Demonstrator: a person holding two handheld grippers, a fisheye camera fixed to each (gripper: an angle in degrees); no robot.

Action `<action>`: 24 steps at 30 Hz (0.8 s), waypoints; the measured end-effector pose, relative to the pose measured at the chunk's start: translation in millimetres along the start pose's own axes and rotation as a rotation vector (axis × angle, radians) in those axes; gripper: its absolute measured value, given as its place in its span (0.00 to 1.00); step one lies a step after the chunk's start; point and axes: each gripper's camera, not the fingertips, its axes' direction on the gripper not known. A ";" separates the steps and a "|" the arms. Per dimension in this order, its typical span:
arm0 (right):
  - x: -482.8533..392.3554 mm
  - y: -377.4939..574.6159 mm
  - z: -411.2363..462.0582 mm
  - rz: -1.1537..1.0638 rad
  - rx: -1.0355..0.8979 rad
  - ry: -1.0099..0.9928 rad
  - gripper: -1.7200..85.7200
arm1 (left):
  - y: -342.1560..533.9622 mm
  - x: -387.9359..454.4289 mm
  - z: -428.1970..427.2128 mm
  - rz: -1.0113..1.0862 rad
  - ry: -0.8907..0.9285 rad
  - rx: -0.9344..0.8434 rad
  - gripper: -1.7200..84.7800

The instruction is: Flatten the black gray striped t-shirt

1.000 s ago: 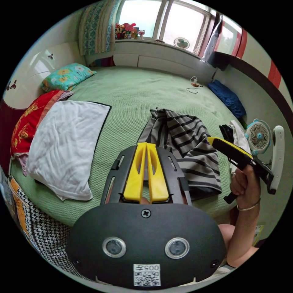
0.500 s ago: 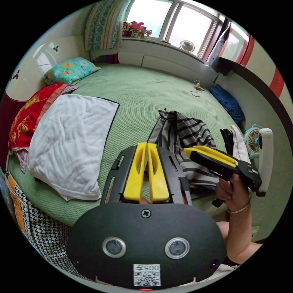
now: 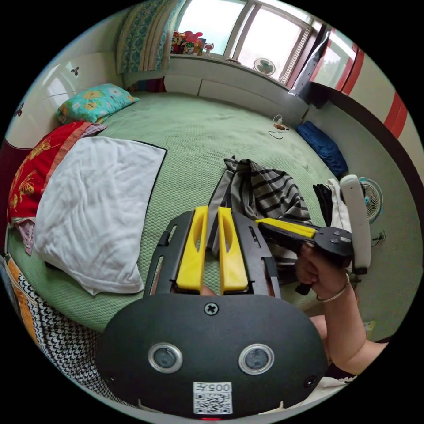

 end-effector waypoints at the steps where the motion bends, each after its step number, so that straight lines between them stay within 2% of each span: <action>1: 6.5 2.0 -5.9 0.022 0.018 -0.027 0.00 | -2.0 -2.0 2.0 0.000 -0.005 -0.003 0.09; 9: 53.8 19.8 -53.4 0.204 0.193 -0.006 0.00 | -14.5 -6.4 12.7 0.009 0.012 0.003 0.10; 12: 85.6 27.7 -71.9 0.339 0.252 -0.008 0.00 | -19.4 -1.9 21.1 0.038 0.023 -0.019 0.10; 18: 128.3 54.1 -113.4 0.541 0.412 0.181 0.00 | -29.8 5.6 44.7 0.091 0.065 -0.091 0.11; 20: 138.2 69.2 -129.5 0.657 0.511 0.357 0.00 | -33.2 6.4 50.5 0.110 0.069 -0.107 0.11; 22: 146.4 78.5 -137.3 0.733 0.546 0.437 0.00 | -37.5 4.3 57.1 0.113 0.104 -0.131 0.11; 24: 155.6 81.9 -136.4 0.782 0.518 0.400 0.01 | -40.8 2.0 61.9 0.104 0.125 -0.145 0.12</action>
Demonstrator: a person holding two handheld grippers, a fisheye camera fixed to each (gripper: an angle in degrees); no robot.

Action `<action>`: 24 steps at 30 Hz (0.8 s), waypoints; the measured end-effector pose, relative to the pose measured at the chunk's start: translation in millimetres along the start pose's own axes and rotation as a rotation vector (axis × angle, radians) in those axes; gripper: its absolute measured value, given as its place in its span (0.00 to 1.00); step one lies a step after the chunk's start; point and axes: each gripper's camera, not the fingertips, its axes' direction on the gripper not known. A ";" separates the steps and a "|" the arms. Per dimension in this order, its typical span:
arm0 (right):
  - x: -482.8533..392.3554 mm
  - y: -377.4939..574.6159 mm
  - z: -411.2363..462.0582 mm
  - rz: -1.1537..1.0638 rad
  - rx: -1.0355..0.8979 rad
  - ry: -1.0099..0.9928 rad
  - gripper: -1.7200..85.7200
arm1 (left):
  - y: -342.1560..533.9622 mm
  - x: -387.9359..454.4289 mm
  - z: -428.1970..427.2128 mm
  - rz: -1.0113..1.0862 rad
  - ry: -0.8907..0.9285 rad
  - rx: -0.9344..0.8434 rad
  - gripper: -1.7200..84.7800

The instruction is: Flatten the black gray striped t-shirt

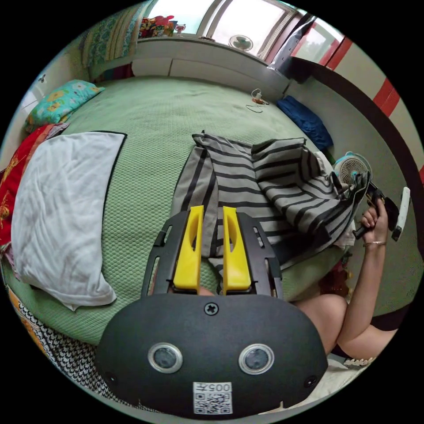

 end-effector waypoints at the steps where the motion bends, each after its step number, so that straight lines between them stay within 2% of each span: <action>1: -0.3 0.8 3.5 -0.009 -0.033 -0.055 0.01 | -2.5 -2.0 1.5 -0.011 0.004 0.006 0.12; 6: -47.7 17.4 -9.0 -0.247 -0.004 -0.257 0.05 | -11.8 -3.3 7.9 -0.023 -0.074 0.020 0.16; 8: -84.3 32.1 -9.8 -0.455 -0.096 -0.421 0.13 | -15.1 -2.0 13.9 -0.017 -0.074 0.009 0.18; 10: -107.6 44.2 -2.9 -0.530 -0.186 -0.486 0.15 | -19.9 0.0 25.0 -0.011 -0.077 -0.019 0.19; 12: -130.9 56.8 5.8 -0.610 -0.253 -0.462 0.16 | -23.6 1.9 34.0 0.004 -0.089 -0.038 0.21; 16: -178.7 83.1 28.4 -0.809 -0.348 -0.176 0.19 | -31.3 4.2 53.0 0.016 -0.116 -0.091 0.22; 19: -199.5 100.4 55.6 -0.915 -0.550 -0.101 0.18 | -38.5 13.7 59.8 0.072 -0.212 -0.144 0.22; 21: -204.4 103.9 66.7 -0.927 -0.583 -0.009 0.16 | -41.7 16.0 61.3 0.078 -0.221 -0.158 0.21; 24: -205.6 94.7 65.4 -0.908 -0.540 0.072 0.06 | -42.7 11.1 58.2 0.073 -0.137 -0.134 0.14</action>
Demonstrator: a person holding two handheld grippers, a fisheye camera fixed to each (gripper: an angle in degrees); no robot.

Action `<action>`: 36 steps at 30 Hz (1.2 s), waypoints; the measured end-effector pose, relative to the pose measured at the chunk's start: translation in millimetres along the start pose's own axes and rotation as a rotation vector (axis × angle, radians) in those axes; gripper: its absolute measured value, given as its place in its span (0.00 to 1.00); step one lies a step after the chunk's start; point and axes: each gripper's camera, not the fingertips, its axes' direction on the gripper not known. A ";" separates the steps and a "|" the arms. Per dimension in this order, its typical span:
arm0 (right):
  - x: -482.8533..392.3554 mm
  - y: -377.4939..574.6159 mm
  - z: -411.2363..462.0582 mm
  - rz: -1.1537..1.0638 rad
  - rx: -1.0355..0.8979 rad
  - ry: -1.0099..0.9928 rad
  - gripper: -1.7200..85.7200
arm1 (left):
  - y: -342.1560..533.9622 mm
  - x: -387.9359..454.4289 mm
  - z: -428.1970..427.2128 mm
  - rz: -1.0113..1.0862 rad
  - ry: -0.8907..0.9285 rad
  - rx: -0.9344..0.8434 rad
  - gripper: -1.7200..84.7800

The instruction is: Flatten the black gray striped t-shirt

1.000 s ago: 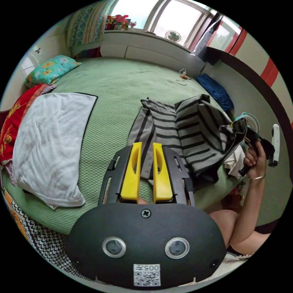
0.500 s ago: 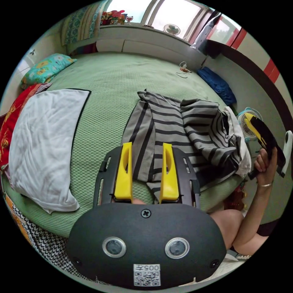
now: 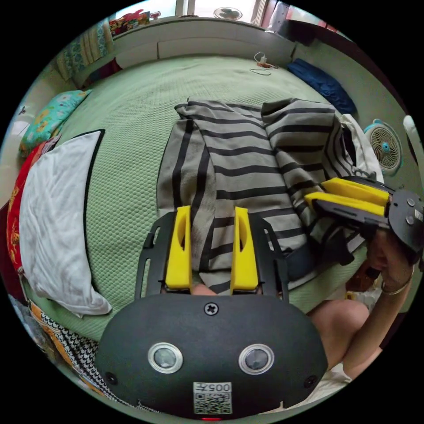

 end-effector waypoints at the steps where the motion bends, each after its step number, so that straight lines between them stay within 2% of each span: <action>1: 8.7 0.4 -4.0 0.064 0.029 0.032 0.02 | -0.2 -5.4 -0.6 -0.021 0.064 0.001 0.10; 5: 45.2 7.3 -11.3 0.286 0.090 0.009 0.01 | 0.7 -16.6 -7.7 -0.024 0.087 0.020 0.08; 10: 60.8 16.9 -14.0 0.393 0.134 0.083 0.00 | 13.1 -40.6 -35.6 -0.074 0.072 0.051 0.08; 17: 48.4 15.6 -2.6 0.295 0.106 0.019 0.01 | 45.8 -85.1 -62.8 -0.218 0.054 0.097 0.08; 22: 28.9 9.1 19.0 0.173 -0.020 0.027 0.05 | 57.8 -100.2 -56.3 -0.212 0.044 -0.001 0.09; 25: 37.6 13.8 14.3 0.199 0.038 0.042 0.12 | 65.3 -105.4 -67.7 -0.209 0.066 0.055 0.10; 28: 60.0 26.1 7.6 0.276 0.114 -0.049 0.16 | 75.3 -108.5 -78.2 -0.205 0.067 0.119 0.11; 31: 81.1 43.4 2.3 0.345 0.247 -0.148 0.17 | 85.5 -114.2 -86.4 -0.221 0.084 0.167 0.11; 36: 103.8 64.2 2.3 0.415 0.394 -0.253 0.18 | 104.6 -128.8 -94.7 -0.299 0.005 0.251 0.08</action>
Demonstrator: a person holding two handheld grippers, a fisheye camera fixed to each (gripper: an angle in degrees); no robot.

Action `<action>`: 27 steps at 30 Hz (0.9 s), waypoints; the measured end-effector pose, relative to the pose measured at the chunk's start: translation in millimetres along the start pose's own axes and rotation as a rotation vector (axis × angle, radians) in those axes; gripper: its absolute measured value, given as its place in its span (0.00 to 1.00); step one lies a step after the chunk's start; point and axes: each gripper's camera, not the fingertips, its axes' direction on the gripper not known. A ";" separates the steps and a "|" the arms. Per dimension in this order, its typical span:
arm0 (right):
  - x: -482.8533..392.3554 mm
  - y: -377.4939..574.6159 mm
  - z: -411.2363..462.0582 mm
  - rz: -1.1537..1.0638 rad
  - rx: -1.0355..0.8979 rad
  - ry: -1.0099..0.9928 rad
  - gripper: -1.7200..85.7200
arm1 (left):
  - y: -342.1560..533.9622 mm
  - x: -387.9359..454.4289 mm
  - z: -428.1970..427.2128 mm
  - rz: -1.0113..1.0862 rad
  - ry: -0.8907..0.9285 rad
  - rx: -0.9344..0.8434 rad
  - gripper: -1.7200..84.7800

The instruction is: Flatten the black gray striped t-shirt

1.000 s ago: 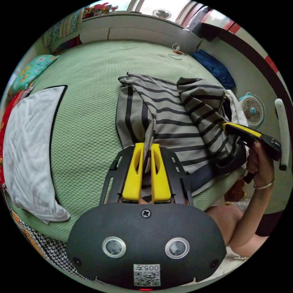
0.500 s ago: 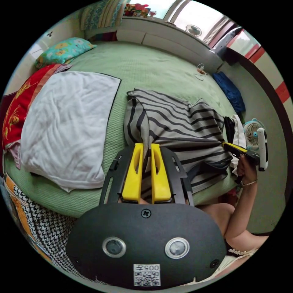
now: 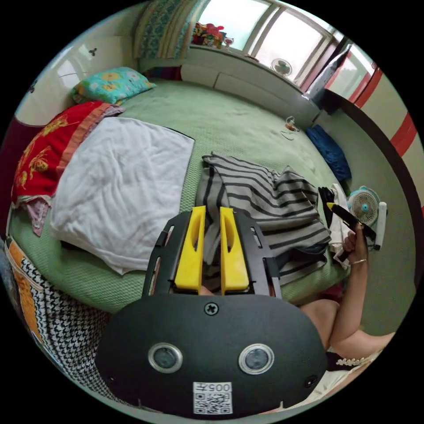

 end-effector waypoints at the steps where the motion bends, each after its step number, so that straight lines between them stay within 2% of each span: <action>1: 3.6 2.1 0.1 0.001 0.026 -0.030 0.18 | 1.9 -2.4 2.6 -0.006 0.007 0.015 0.07; 4: 7.8 9.2 9.2 -0.025 0.087 -0.028 0.17 | 5.4 -0.1 20.7 0.006 -0.022 0.027 0.05; 8: 10.4 13.9 33.1 -0.044 0.077 -0.004 0.17 | -0.6 12.2 41.0 0.042 -0.018 0.001 0.05; 12: 14.4 10.6 47.0 -0.039 0.076 -0.030 0.17 | -10.5 27.2 54.5 0.115 -0.010 0.078 0.05; 15: 15.1 5.6 62.4 -0.013 0.019 0.007 0.16 | -20.0 31.1 76.4 0.104 0.043 0.004 0.06; 20: 8.6 7.8 84.1 -0.039 -0.048 0.109 0.11 | -25.5 31.3 101.4 0.073 0.105 -0.074 0.06; 27: 16.6 15.9 66.6 -0.092 0.051 0.070 0.01 | -16.7 33.8 112.3 0.102 0.050 -0.090 0.05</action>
